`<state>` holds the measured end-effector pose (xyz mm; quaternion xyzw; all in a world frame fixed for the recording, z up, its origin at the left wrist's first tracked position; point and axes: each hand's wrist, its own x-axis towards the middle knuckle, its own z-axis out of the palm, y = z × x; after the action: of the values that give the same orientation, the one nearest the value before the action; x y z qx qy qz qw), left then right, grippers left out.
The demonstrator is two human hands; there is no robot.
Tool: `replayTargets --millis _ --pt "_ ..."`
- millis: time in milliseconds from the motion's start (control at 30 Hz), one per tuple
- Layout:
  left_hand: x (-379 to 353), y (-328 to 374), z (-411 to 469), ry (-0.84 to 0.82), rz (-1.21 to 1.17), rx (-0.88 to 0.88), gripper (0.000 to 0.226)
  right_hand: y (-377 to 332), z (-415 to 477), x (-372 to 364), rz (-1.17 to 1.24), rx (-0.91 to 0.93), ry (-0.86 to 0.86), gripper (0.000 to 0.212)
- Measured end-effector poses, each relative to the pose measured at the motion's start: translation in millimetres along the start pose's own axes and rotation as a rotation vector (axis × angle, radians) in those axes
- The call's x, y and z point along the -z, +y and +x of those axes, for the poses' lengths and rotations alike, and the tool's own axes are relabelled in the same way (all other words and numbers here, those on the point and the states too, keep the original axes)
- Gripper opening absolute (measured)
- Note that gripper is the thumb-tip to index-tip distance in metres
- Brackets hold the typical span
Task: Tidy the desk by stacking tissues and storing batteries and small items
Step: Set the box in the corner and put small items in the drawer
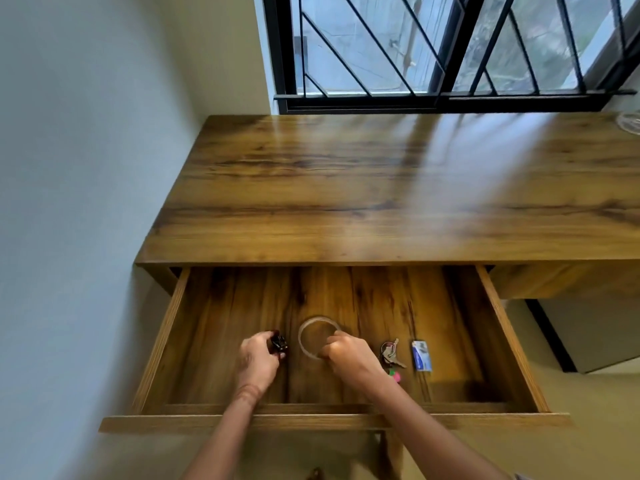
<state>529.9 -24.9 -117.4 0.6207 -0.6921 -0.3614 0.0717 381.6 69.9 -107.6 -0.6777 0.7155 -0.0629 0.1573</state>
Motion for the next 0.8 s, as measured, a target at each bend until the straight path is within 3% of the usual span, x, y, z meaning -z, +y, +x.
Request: replayTargets --millis 233,400,600,733,800 --pt "-0.5 -5.1 3.7 -0.043 0.137 0.002 0.047 0.1 -3.8 -9.2 -0.103 0.002 -0.048 0.026" --pt "0.4 -4.7 1.5 -0.017 0.170 -0.041 0.043 -0.3 -12.2 -7.4 -0.083 0.060 0.179 0.013" --pt "14.3 4.5 -18.8 0.105 0.060 -0.060 0.045 -2.1 -43.3 4.3 0.030 0.007 0.414 0.004" --pt "16.7 4.2 -59.0 0.203 0.060 -0.233 0.040 -8.2 -81.1 8.3 0.043 -0.039 0.602 0.038" --pt "12.6 0.4 -85.2 0.209 0.104 -0.350 0.046 -10.5 -104.2 2.0 -0.001 -0.081 0.615 0.051"
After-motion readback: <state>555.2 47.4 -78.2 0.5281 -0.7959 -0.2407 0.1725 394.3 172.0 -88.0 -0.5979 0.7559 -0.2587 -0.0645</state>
